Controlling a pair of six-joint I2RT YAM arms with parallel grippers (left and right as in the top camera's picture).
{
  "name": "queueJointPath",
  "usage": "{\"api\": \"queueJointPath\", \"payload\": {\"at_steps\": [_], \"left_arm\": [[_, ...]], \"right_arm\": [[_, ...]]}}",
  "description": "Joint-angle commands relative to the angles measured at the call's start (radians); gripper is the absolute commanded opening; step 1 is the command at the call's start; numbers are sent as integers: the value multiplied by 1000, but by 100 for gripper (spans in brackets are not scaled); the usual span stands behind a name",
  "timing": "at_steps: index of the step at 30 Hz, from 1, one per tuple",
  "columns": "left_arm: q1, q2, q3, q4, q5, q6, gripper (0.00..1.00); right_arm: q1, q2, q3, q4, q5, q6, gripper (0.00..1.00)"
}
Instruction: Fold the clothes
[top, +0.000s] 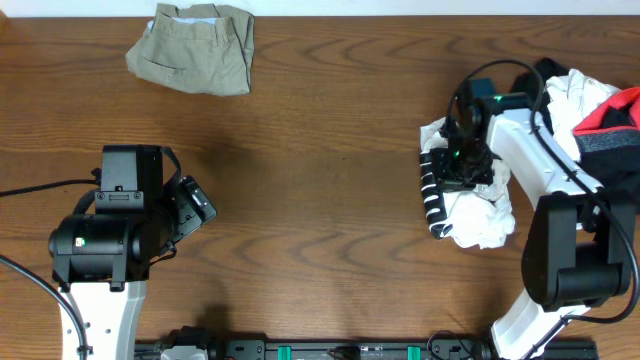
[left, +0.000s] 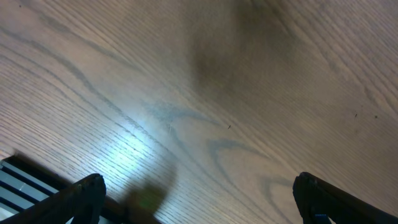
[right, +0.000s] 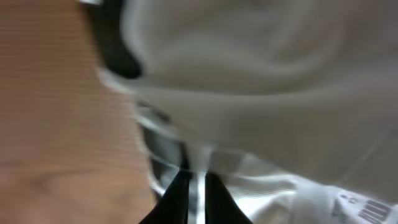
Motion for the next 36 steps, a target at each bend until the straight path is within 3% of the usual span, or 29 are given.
{"api": "queueJointPath", "payload": {"at_steps": [1,13,18,22,30,36], "left_arm": [[5,1,-8,0,-12,18,98],[5,2,-8,4,-12,18,98],[5,2,-8,4,-12,18,98],[5,2,-8,4,-12,18,98],[5,2,-8,2,-12,18,98],[5,2,-8,4,-12,18,98]], "right_arm": [[10,-21,-10,10,89,58,7],[8,-31,31,-3,87,66,1],[-16,-58,126,-116,306,188,2],[-61,-70,162,-218,496,306,11],[-160,-68,151,-226,415,297,6],[-192,-57,145,-204,360,248,13]]}}
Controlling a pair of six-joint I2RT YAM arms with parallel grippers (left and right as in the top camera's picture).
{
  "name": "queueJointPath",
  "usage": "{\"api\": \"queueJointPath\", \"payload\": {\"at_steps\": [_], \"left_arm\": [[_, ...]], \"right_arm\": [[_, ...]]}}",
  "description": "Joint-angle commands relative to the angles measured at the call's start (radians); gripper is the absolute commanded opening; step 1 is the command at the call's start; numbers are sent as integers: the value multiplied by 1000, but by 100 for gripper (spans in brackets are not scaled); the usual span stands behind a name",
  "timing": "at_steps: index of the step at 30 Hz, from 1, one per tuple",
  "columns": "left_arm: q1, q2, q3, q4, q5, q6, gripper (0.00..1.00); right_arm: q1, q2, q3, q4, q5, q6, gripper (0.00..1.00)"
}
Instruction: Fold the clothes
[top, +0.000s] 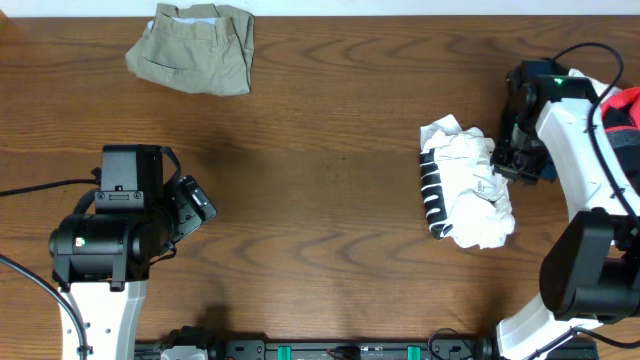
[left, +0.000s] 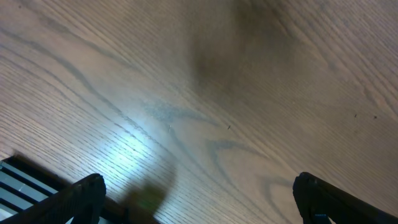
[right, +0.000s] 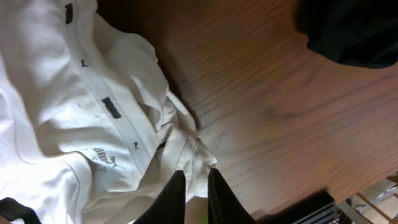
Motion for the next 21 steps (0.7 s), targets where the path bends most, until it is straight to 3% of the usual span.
{"api": "queueJointPath", "payload": {"at_steps": [1,11,21], "left_arm": [[5,2,-8,2,-12,18,98],[5,2,-8,1,-12,21,98],[5,2,-8,2,-12,44,98]], "right_arm": [[-17,5,-8,8,-16,-13,12],[-83,5,-147,153,11,-13,11],[-141,5,-266,330,-171,-122,9]]}}
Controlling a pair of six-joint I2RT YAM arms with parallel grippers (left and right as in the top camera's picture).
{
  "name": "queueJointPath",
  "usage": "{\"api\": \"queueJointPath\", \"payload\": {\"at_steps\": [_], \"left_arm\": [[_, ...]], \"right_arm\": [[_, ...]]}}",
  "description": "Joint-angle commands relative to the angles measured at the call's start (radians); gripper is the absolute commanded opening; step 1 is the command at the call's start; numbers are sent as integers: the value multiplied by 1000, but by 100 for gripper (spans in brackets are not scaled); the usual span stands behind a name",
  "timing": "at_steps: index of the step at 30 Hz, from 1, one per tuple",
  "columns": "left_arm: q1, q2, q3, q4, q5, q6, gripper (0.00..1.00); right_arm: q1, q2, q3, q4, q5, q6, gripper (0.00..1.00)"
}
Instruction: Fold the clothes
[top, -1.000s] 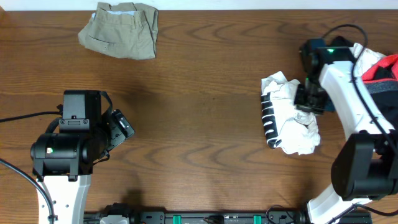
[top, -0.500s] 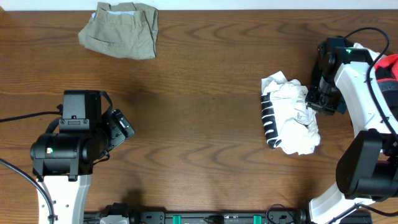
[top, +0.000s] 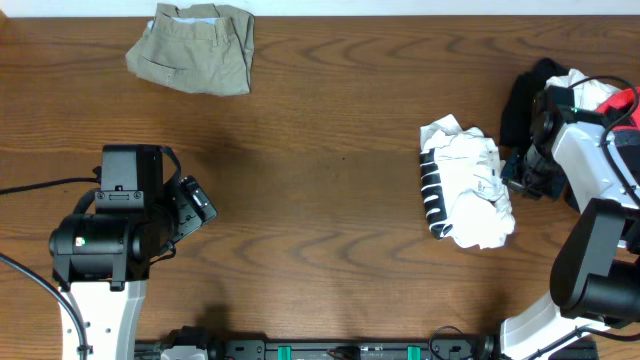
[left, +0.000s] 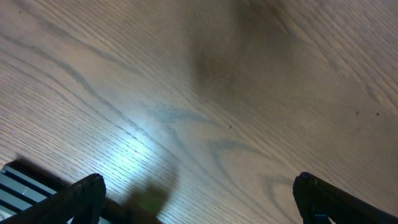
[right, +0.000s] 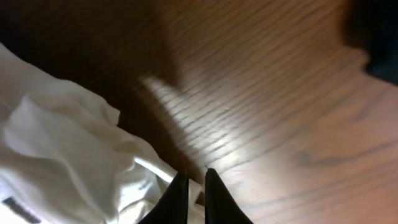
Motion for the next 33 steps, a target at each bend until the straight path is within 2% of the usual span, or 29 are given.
{"api": "queueJointPath", "payload": {"at_steps": [1,6,11,21,33], "left_arm": [[5,1,-8,1,-12,21,98],[5,1,-8,0,-12,21,98],[5,1,-8,0,-12,21,98],[5,1,-8,0,-12,21,98],[5,1,-8,0,-12,21,98]], "right_arm": [[-5,3,-42,30,-68,-37,8],[2,3,-89,70,-118,-36,5],[16,3,-126,89,-196,-63,7],[89,3,-232,183,-224,-73,7],[254,3,-231,444,-441,-73,14]]}}
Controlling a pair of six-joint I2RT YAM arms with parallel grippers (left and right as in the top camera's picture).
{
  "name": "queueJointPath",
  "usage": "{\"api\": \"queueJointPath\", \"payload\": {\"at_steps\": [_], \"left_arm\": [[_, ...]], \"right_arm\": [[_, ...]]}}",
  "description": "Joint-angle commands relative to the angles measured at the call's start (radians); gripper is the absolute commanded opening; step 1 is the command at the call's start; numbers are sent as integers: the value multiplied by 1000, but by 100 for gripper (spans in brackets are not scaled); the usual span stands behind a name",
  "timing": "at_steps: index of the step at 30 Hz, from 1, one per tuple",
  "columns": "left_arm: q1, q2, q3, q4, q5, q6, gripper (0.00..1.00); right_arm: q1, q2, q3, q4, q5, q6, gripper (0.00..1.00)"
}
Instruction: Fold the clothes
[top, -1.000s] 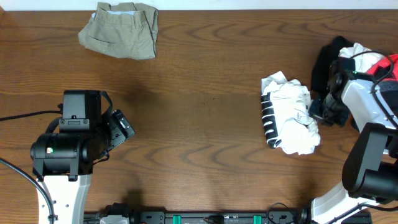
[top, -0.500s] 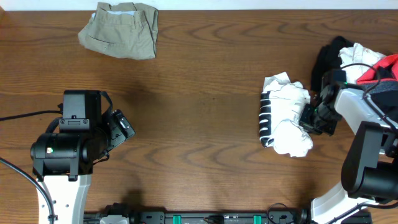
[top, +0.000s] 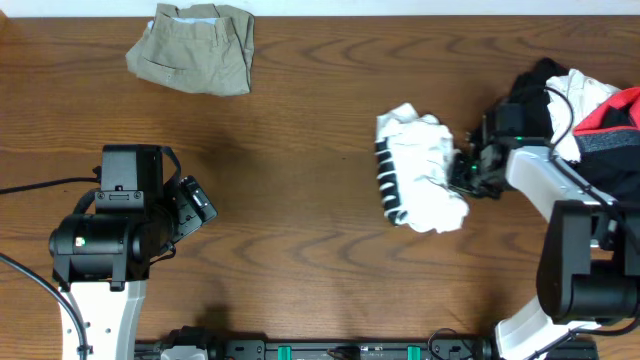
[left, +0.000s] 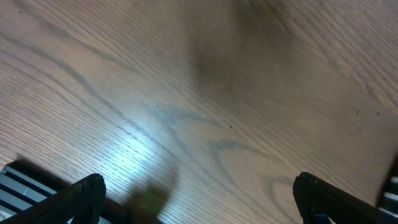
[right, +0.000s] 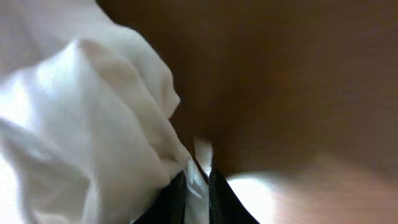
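Note:
A crumpled white garment (top: 420, 170) with a black striped edge lies right of the table's middle. My right gripper (top: 466, 170) sits at its right edge, shut on a fold of the white cloth (right: 93, 124); in the right wrist view the gripper (right: 198, 182) has white fabric pinched between its dark fingers. My left gripper (top: 196, 204) stays at the left side, far from the garment, open over bare wood; in the left wrist view the gripper (left: 199, 199) shows its two fingertips (left: 87, 190) wide apart with nothing between them.
Folded khaki shorts (top: 192, 47) lie at the back left. A pile of black, white and red clothes (top: 590, 105) sits at the right edge, just behind my right arm. The wooden table (top: 320, 270) is bare between the arms.
The right gripper was right of the white garment, over bare wood. Now it is shut on the garment's right edge, and the garment lies further left and slightly further back.
The right gripper was first down on the white garment, close over the cloth. Then it stood right of it near the clothes pile, then lower beside the garment's right edge. Now it holds that edge and the garment has shifted left. The left arm stayed still.

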Motion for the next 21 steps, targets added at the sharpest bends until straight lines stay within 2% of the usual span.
{"api": "queueJointPath", "payload": {"at_steps": [1,6,8,11,17,19,21], "left_arm": [[5,1,-8,0,-12,18,98],[5,1,-8,0,-12,18,98],[5,1,-8,0,-12,18,98],[5,1,-8,0,-12,18,98],[5,1,-8,0,-12,18,98],[5,1,-8,0,-12,18,98],[5,1,-8,0,-12,18,98]], "right_arm": [[65,16,-12,50,-125,-6,14],[145,16,-6,109,-156,39,14],[166,15,9,94,-149,35,11],[167,10,90,-24,-94,40,2],[122,-41,299,-308,-37,33,8],[119,-68,351,-381,-44,-3,14],[124,-92,370,-433,-76,-63,43]]}}
